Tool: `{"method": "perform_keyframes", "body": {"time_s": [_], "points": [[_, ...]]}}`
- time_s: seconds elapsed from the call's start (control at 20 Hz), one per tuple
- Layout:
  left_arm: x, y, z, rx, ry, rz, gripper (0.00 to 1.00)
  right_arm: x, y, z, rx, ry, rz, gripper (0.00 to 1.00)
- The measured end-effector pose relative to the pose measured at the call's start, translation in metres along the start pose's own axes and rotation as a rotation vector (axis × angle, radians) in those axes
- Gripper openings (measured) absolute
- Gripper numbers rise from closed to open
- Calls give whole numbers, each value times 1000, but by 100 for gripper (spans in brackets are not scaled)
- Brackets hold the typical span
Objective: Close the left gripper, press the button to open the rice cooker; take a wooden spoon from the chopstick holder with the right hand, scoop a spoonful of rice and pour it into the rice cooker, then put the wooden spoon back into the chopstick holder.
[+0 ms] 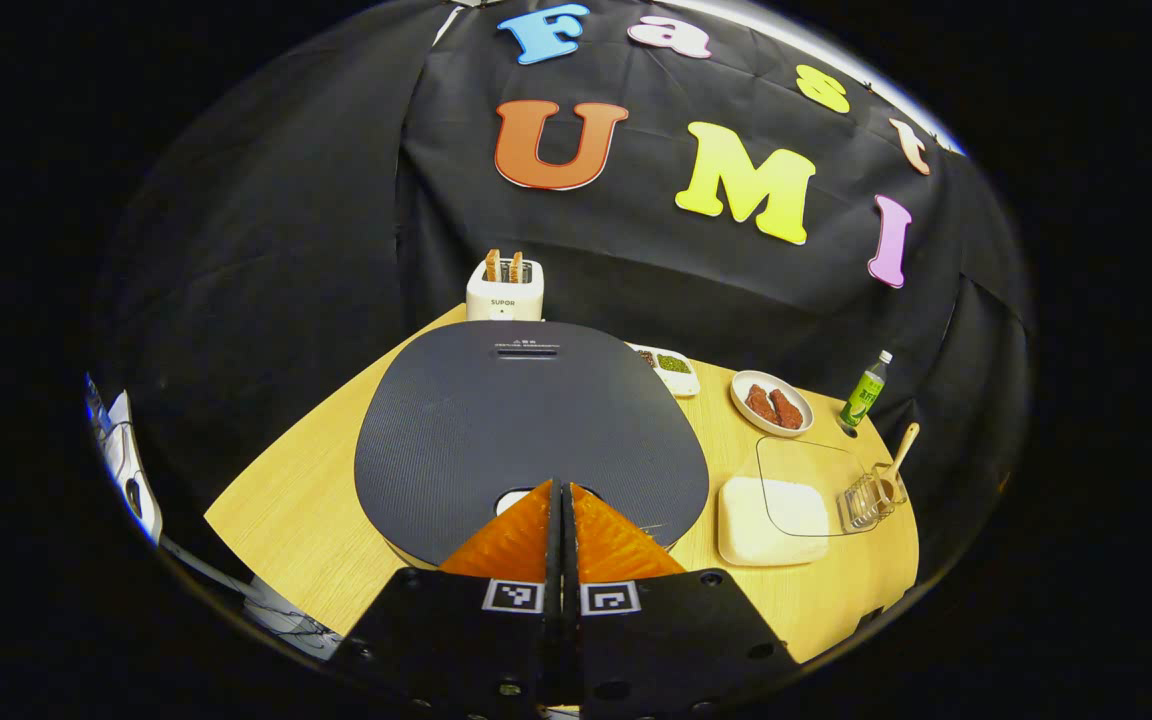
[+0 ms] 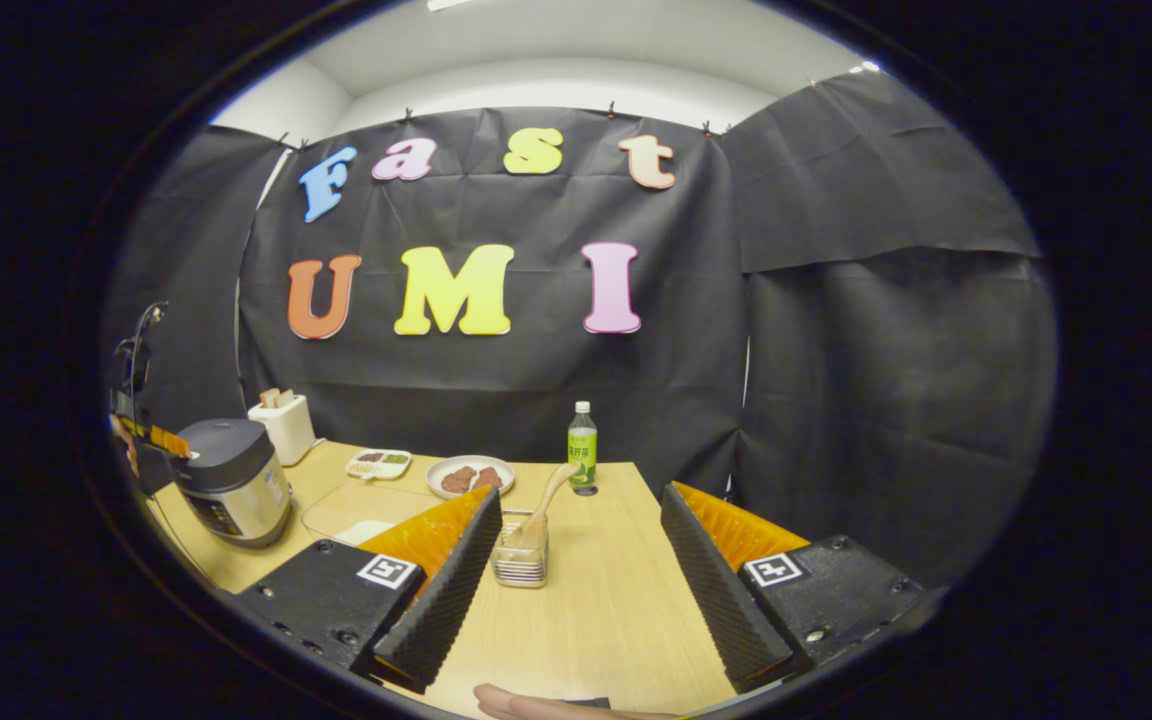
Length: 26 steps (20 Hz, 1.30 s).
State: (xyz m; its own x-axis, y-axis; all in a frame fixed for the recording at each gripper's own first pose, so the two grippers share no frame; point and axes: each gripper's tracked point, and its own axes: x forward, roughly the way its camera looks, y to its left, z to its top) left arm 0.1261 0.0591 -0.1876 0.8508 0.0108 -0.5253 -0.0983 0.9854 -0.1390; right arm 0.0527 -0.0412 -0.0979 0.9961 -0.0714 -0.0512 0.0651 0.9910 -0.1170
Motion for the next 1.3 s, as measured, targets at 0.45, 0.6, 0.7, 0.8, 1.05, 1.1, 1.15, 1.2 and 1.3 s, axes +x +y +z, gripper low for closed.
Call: {"method": "perform_keyframes", "body": {"time_s": [0.45, 0.6, 0.7, 0.8, 1.05, 1.1, 1.15, 1.2, 1.3], "points": [[-50, -27, 66, 76, -239, -31, 58, -10, 5, 5, 8, -45, 43, 100], [-92, -26, 71, 154, -304, 60, 87, -6, 2, 8, 21, -62, 43, 100], [-111, -41, 73, 170, -344, 49, 96, -2, 6, 8, 30, -65, 51, 100], [-131, -53, 70, 168, -385, 21, 95, 1, 10, 7, 38, -63, 62, 100], [-159, -63, 59, 172, -483, -8, 95, 22, 12, 0, 76, -49, 70, 100], [-163, -62, 52, 171, -496, -2, 95, 28, 13, -3, 87, -44, 73, 100], [-166, -64, 42, 165, -502, -4, 95, 36, 14, -7, 100, -32, 78, 100], [-168, -66, 31, 159, -503, -15, 95, 44, 16, -12, 108, -25, 86, 100], [-175, -73, 12, 158, -504, -36, 95, 61, 18, -22, 105, 6, 100, 100]]}}
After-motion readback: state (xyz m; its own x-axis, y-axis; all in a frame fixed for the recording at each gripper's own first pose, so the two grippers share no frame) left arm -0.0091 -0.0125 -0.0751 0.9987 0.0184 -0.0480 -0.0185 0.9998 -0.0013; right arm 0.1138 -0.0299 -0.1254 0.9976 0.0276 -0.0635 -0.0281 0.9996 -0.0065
